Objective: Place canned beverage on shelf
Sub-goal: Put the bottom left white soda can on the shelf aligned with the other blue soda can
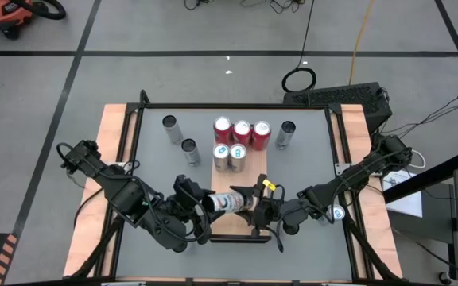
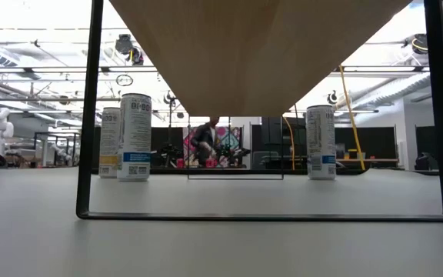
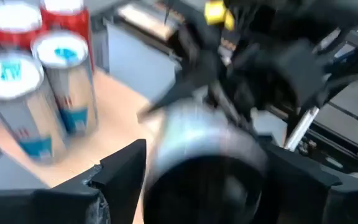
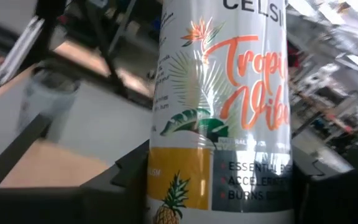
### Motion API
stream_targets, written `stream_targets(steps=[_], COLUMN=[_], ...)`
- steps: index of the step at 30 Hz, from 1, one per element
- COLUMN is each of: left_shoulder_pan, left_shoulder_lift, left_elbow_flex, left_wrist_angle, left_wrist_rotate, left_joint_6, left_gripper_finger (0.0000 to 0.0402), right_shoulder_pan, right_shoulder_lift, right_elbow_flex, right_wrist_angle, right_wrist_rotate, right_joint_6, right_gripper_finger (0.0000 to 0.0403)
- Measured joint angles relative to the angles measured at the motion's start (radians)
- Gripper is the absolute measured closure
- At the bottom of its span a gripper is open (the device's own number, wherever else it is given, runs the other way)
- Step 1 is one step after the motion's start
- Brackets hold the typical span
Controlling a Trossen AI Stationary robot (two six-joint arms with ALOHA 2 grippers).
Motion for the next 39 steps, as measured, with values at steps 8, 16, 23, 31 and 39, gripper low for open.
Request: stream_targets(steps=[8,16,23,31,39], left_shoulder_pan=[-0.009,-0.051,-0.103,-0.132,-0.136], left_shoulder_lift=[-0.002,-0.002,-0.002,-0.002,0.003], left_elbow_flex=[0.002,0.002,0.002,0.002,-0.001], left_wrist_angle=[0.062,0.181,0.184,0.158,0.067], left_wrist_rotate=[-0.015,-0.036,-0.025,0.155,0.171], left_joint_6=[0.299,0.743,1.046,1.202,1.207], left_gripper_finger=[0.006,0.0056,0.0056,0.0056,0.0056], right_shoulder_pan=[0.025,0.024,-0.003,-0.034,-0.075], right_shoulder_lift=[-0.007,-0.01,-0.047,-0.044,-0.044], right_elbow_flex=[-0.002,-0.002,-0.001,-0.001,-0.001], right_wrist_angle=[-0.088,-0.107,-0.131,-0.127,-0.099], right_wrist_rotate=[-0.006,-0.214,-0.416,-0.567,-0.656], right_joint_6=[0.124,0.25,0.357,0.446,0.512], right_gripper_finger=[0.0198,0.0198,0.0197,0.0196,0.0196])
